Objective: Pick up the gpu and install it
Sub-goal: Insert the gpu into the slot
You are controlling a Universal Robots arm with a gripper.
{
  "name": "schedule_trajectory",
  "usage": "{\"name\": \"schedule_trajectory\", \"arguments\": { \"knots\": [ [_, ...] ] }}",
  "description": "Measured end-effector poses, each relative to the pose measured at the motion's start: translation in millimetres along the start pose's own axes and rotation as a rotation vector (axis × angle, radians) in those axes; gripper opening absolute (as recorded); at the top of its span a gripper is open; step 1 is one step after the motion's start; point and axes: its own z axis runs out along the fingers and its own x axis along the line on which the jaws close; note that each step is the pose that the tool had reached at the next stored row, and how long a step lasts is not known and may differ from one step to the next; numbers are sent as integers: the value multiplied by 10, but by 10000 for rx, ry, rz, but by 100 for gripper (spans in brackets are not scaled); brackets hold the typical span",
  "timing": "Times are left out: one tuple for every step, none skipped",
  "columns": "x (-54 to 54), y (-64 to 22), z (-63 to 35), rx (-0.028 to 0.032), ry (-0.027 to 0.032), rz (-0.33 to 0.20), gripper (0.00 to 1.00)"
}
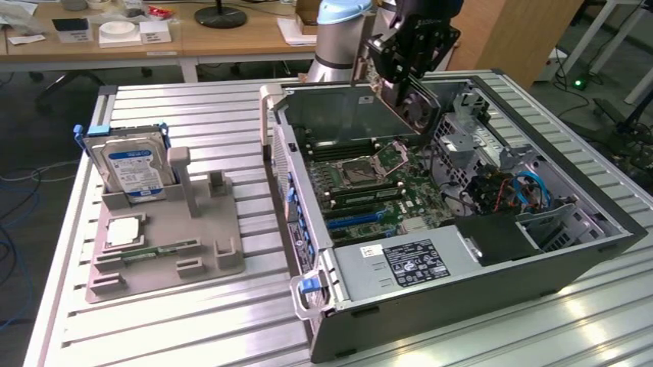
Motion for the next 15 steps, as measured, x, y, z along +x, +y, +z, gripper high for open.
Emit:
{"name": "schedule_trajectory", "arguments": {
  "knots": [
    [0,0,0,-1,1,-42,28],
    [0,-1,0,-2,2,-85,28],
    [0,-1,0,-3,3,-127,28],
    [0,-1,0,-5,4,-170,28],
    [0,-1,0,-6,5,-214,28],
    [0,-2,0,-7,6,-261,28],
    [1,-2,0,-8,7,-304,28],
    [1,-3,0,-9,7,-344,28],
    [1,-3,0,-10,8,-382,28],
    [1,-4,0,-11,9,-421,28],
    [1,-4,0,-11,10,-458,28],
    [1,-4,0,-12,11,-497,28],
    [2,-5,0,-13,12,-537,28],
    [2,-5,0,-14,13,-575,28],
    [2,-6,0,-15,13,-615,28]
  ]
}}
